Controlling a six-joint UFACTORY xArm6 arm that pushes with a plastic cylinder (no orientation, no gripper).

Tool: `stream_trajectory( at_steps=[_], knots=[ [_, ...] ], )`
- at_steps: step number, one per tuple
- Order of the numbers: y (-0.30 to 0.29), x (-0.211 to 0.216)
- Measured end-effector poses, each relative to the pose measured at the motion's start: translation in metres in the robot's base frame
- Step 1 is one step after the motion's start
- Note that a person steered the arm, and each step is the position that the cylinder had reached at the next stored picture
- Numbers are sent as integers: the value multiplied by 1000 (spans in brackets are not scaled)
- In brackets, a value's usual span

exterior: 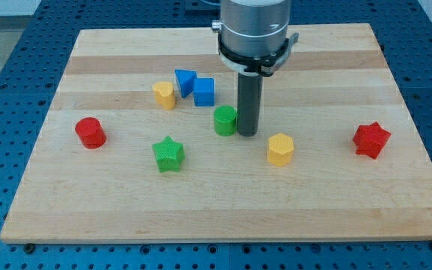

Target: Slide the green circle closer to the blue cube

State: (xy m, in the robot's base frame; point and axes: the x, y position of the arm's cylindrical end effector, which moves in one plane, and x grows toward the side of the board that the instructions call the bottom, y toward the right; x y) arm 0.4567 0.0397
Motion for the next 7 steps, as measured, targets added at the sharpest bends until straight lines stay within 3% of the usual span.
stream_trajectory(
  at_steps=[1,3,5,6,7],
  knots=[
    [3,0],
    [-76,0],
    [-96,-10],
    [-97,-11],
    [-56,-26]
  ],
)
